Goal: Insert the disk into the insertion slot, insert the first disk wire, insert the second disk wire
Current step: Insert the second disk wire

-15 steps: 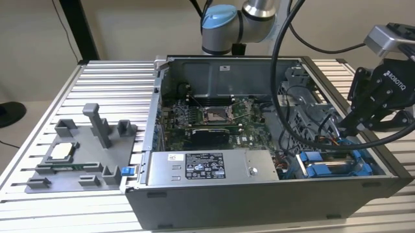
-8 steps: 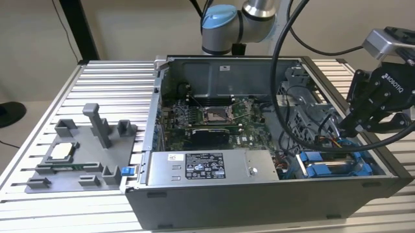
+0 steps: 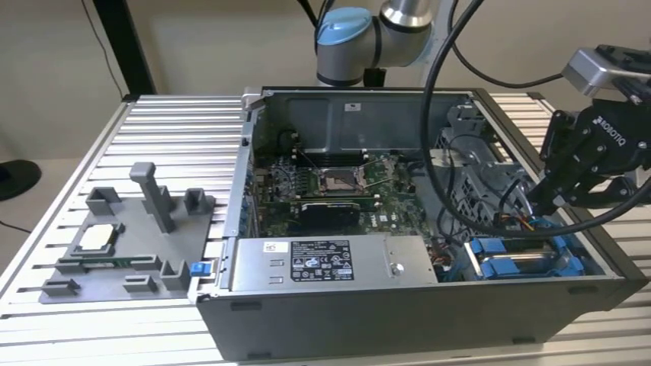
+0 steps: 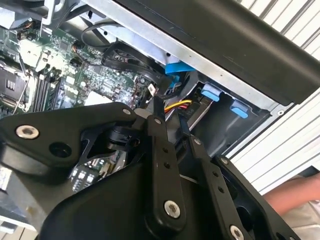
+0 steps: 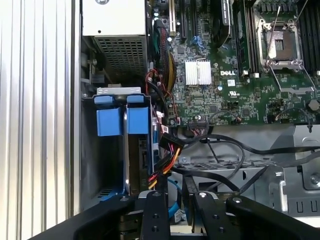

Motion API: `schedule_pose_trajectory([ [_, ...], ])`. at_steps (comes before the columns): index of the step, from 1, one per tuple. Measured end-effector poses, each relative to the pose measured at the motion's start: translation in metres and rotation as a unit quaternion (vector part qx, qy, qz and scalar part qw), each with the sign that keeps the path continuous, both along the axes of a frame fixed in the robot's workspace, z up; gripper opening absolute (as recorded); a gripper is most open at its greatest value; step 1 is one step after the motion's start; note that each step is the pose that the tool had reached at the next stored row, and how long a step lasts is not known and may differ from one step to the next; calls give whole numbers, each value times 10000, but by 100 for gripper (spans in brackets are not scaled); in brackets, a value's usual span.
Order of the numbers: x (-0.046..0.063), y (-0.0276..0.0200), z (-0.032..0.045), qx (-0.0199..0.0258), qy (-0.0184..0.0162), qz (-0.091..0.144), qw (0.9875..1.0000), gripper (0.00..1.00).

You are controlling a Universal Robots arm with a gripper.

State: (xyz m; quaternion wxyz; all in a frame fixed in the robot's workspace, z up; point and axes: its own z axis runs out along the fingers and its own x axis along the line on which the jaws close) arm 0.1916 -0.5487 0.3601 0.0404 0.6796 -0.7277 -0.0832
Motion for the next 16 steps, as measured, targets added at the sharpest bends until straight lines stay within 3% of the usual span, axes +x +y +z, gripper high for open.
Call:
schedule_pose_trajectory([
  [7,9,22,-26,7,12,1,10000,100],
  [11,22,23,13,13,12,1,10000,100],
  [16,67,46,10,11,-11,7,10000,100],
])
